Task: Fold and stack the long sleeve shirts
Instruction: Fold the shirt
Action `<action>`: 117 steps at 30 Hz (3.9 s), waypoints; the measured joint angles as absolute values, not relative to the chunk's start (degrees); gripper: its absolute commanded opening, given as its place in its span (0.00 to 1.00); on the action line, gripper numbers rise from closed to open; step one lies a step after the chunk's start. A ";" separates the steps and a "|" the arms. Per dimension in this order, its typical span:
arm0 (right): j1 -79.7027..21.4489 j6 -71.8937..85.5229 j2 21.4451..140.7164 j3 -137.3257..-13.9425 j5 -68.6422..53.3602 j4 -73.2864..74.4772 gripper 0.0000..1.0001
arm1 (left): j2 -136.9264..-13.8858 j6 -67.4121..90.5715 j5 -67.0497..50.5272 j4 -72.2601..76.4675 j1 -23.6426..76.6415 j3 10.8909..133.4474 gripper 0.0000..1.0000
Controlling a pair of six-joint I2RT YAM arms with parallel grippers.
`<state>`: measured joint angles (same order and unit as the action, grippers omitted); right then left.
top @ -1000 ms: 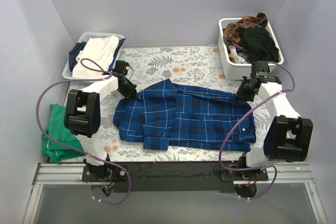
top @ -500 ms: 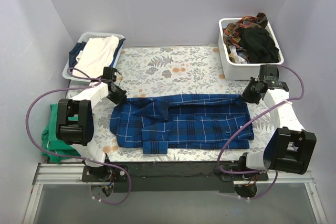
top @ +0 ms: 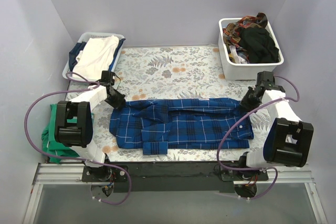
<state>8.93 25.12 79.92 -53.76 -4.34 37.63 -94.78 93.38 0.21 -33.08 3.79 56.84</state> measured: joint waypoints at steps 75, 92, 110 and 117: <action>-53.78 17.67 102.78 -61.01 -22.55 11.18 0.46 | -103.68 78.32 -11.68 -38.00 5.72 76.47 0.69; -56.69 16.45 85.60 -63.86 -11.40 22.33 0.01 | -103.39 78.26 -12.97 -36.75 4.84 72.40 0.68; -56.71 19.51 53.45 -58.37 9.32 30.79 0.01 | -103.37 77.60 -10.87 -35.35 4.84 69.73 0.67; -56.71 22.61 42.68 -57.56 24.64 31.83 0.01 | -103.42 77.30 -9.80 -35.33 4.84 69.73 0.67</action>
<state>-56.71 22.61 42.68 -57.56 24.64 31.83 -103.42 77.30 -9.80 -35.33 4.84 69.73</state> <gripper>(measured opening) 0.043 0.674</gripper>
